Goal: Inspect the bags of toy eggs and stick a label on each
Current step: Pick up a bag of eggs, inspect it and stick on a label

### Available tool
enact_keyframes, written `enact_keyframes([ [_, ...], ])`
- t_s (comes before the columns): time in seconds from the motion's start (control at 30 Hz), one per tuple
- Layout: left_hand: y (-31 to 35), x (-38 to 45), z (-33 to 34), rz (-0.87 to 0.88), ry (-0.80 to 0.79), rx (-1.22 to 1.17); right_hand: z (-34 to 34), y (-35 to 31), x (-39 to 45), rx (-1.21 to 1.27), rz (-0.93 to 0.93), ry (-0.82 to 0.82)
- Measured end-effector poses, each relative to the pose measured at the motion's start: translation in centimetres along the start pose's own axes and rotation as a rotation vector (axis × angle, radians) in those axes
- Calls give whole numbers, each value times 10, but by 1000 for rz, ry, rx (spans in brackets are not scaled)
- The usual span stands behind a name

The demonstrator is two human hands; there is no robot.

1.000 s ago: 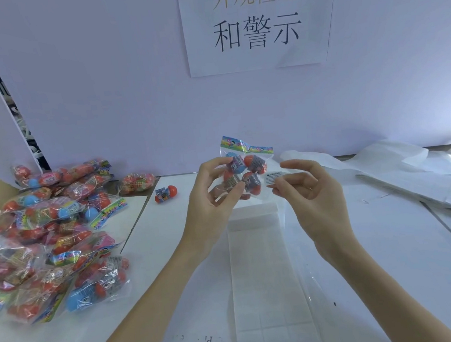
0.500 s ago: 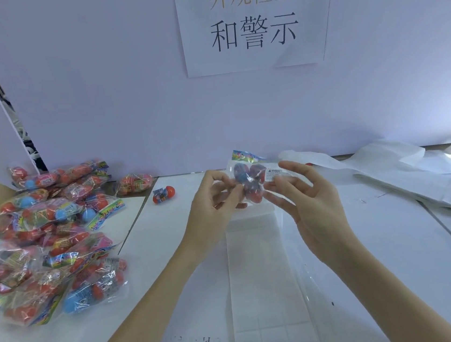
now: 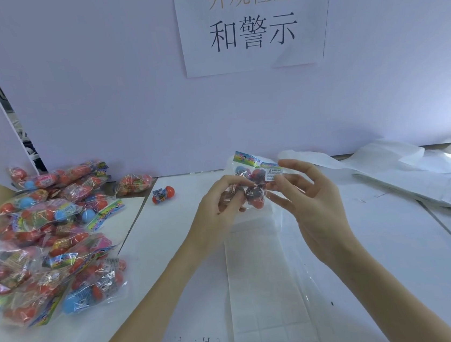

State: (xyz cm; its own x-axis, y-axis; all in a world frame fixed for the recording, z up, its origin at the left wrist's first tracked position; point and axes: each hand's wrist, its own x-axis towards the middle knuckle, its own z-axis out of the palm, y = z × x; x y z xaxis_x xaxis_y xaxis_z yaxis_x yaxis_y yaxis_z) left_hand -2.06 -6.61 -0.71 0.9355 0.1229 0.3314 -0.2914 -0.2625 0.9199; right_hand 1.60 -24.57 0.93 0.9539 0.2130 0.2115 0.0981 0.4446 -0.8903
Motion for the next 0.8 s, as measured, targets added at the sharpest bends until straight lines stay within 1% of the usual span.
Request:
enact_keyframes([
  [0.07,1,-1,1,7,0,-13,0,-1,0,23,2,-22],
  [0.17,5,-4,4,-9,-41,-35,1,-1,-1,43,16,-70],
  [0.3,3,-6,7,-13,-65,31,4,-3,-4,76,51,-119],
  [0.47,2,-4,5,-42,-70,-48,4,-6,-2,189,111,-124],
  [0.53,3,-2,3,-88,-46,-138,2,-7,-2,200,107,-116],
  [0.6,4,1,3,-146,28,-264,0,-7,0,199,102,-104],
  [0.63,5,3,3,-180,78,-367,0,-8,0,190,102,-102],
  [0.7,9,6,-2,-233,146,-651,0,-8,0,158,107,-115],
  [0.77,15,9,-8,-271,143,-874,3,-7,-2,136,126,-153],
  [0.8,17,9,-9,-290,128,-916,5,-5,-3,129,137,-175],
])
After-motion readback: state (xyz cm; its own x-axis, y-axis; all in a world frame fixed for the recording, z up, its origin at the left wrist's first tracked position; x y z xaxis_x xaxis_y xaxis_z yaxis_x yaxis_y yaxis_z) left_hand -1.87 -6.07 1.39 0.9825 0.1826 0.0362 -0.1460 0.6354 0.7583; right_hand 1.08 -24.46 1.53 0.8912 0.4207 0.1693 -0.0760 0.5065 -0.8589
